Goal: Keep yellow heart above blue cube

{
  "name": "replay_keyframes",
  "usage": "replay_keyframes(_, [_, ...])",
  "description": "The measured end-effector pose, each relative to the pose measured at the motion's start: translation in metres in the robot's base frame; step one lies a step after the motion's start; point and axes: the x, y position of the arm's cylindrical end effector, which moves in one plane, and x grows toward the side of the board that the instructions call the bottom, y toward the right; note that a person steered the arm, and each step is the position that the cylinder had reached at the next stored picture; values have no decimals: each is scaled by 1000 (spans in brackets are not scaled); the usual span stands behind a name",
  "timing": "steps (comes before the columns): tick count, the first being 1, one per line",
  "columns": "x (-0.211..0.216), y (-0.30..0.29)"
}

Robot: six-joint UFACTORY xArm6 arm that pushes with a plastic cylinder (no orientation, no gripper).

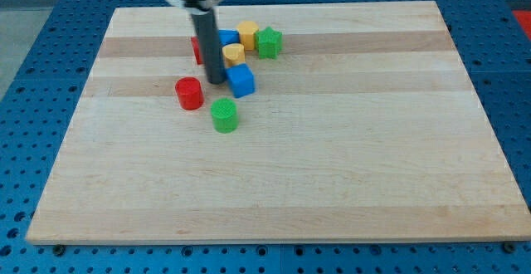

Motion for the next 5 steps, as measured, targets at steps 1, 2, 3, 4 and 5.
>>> replay_keyframes(1, [3, 39])
replay_keyframes(2, [3, -16])
replay_keyframes(3, [3, -93])
replay_keyframes(4, [-24, -109])
replay_keyframes(5, [-60, -65])
